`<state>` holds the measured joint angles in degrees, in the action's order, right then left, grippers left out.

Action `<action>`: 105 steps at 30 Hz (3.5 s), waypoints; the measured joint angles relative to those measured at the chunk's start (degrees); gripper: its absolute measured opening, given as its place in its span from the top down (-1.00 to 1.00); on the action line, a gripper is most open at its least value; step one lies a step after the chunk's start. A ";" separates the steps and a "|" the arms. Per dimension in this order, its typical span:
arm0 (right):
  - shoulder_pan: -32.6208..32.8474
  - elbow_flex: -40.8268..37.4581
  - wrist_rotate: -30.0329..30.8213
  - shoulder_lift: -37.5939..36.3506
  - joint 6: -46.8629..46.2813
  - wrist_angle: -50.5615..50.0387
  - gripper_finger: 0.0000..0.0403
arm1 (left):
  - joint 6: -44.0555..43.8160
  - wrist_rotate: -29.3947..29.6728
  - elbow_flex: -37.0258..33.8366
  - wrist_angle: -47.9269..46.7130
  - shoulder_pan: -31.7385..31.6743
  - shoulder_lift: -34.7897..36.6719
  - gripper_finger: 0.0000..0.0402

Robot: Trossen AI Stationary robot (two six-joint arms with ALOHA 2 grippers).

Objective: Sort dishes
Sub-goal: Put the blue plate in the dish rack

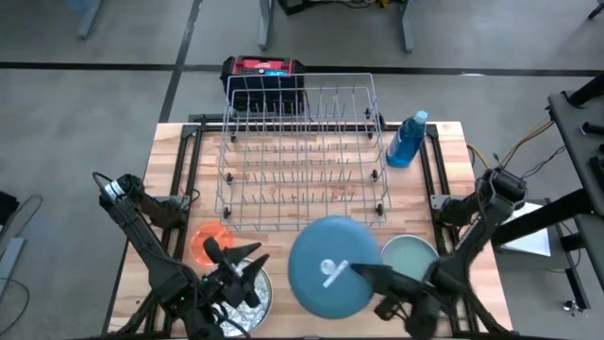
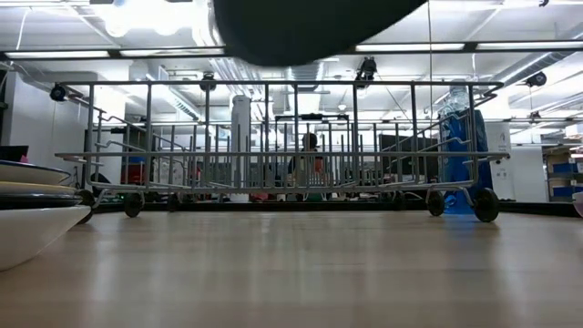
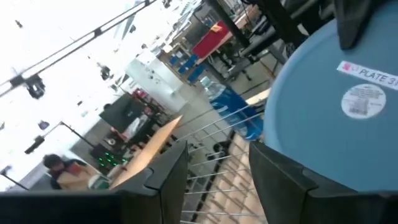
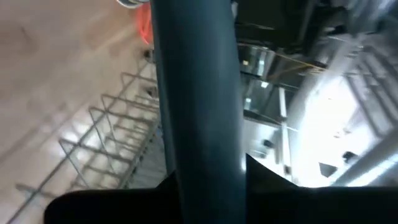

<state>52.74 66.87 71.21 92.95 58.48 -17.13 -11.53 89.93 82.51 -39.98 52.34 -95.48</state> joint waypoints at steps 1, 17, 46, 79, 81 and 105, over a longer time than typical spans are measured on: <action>-1.53 -0.02 -2.17 -0.01 2.09 2.41 0.97 | 0.10 0.10 -0.01 -0.60 -0.04 0.15 0.21; -21.12 -0.07 -78.42 -21.83 8.55 5.28 0.97 | -4.41 -1.27 -0.01 -15.64 2.10 8.23 0.22; -29.73 -0.72 -100.91 -24.98 15.22 -7.21 0.97 | -17.70 -16.45 -0.04 -21.44 2.49 6.01 0.22; -94.77 36.57 -82.20 4.23 -54.18 2.10 0.97 | -30.05 -19.57 -0.06 -44.77 -20.58 30.46 0.23; -95.03 44.46 -82.05 9.20 -52.47 -3.90 0.97 | -29.96 -25.58 -0.06 -42.81 -21.42 31.53 0.23; -99.20 62.16 -95.43 26.63 -53.51 -4.07 0.97 | -16.95 -18.16 -0.06 -35.16 -22.08 36.55 0.23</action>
<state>-46.46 129.03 -24.21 119.57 4.97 -21.20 -28.48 71.77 82.46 -75.13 30.26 -58.93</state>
